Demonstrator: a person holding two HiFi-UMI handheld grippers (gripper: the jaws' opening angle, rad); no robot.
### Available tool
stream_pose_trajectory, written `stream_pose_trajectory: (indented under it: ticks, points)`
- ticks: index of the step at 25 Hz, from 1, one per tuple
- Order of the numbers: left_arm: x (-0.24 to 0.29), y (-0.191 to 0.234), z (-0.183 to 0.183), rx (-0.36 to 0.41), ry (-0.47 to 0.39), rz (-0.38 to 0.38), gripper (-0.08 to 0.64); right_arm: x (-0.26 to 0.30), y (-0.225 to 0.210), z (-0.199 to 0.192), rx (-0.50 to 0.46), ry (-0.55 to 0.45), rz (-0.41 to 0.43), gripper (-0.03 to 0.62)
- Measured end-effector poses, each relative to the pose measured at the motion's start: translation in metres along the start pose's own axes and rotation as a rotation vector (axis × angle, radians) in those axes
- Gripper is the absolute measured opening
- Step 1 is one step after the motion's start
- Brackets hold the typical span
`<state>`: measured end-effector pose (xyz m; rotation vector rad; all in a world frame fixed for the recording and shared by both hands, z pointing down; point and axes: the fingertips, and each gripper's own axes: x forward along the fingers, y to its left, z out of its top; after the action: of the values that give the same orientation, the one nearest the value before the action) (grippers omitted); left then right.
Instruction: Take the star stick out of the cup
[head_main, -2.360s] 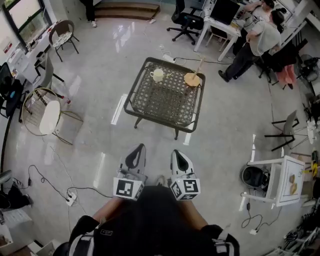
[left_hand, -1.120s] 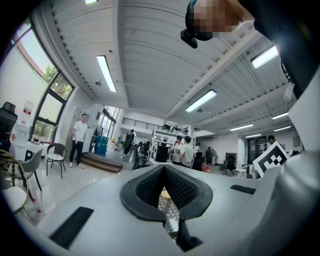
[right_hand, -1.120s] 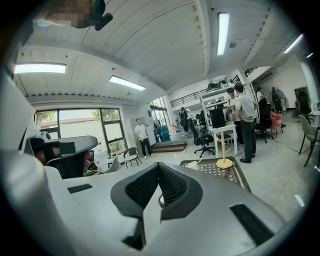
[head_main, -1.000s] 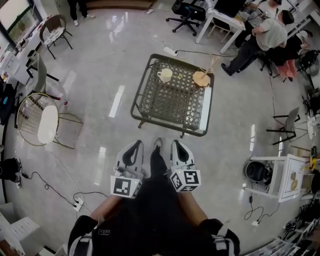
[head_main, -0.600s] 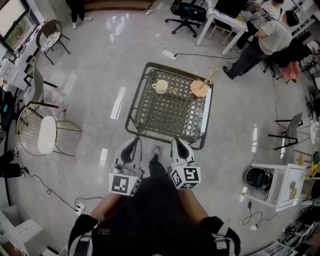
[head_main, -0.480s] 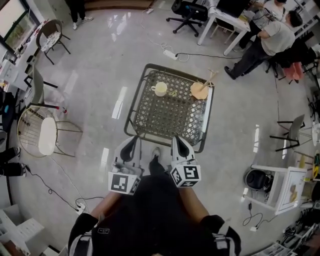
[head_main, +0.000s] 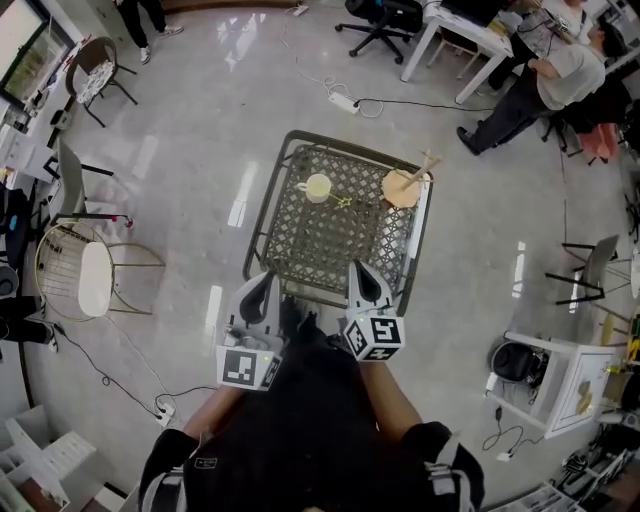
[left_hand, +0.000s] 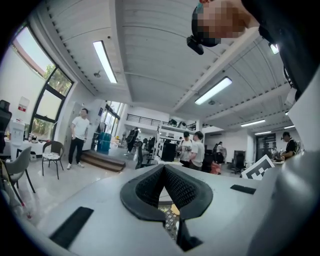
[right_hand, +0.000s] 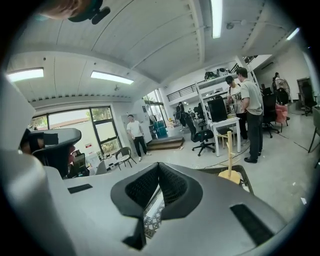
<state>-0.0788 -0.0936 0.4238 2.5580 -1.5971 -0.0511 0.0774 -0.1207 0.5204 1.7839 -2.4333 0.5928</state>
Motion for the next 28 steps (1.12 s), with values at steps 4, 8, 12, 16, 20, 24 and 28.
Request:
stream_pose_trajectory:
  ticks: [4,8,12,16,20,24,28]
  points:
    - [0.027,0.012,0.002,0.002,-0.001,-0.020,0.015,0.028,-0.012,-0.001,0.006,0.020,-0.035,0.009]
    - [0.061,0.025,0.008,-0.004,-0.003,-0.054,0.015,0.060,-0.025,-0.005,0.034,0.049,-0.071,0.009]
    - [0.091,0.038,0.014,-0.021,-0.012,-0.079,0.015,0.093,-0.042,-0.016,0.078,0.085,-0.111,0.011]
    - [0.118,0.050,0.011,-0.042,-0.006,-0.103,0.015,0.124,-0.057,-0.036,0.118,0.139,-0.142,0.014]
    - [0.142,0.058,0.001,-0.041,0.041,-0.119,0.015,0.147,-0.076,-0.060,0.172,0.207,-0.172,0.061]
    - [0.162,0.063,-0.003,-0.063,0.060,-0.119,0.015,0.167,-0.096,-0.084,0.267,0.263,-0.191,0.095]
    - [0.177,0.068,-0.008,-0.064,0.078,-0.116,0.015,0.188,-0.116,-0.107,0.325,0.313,-0.217,0.117]
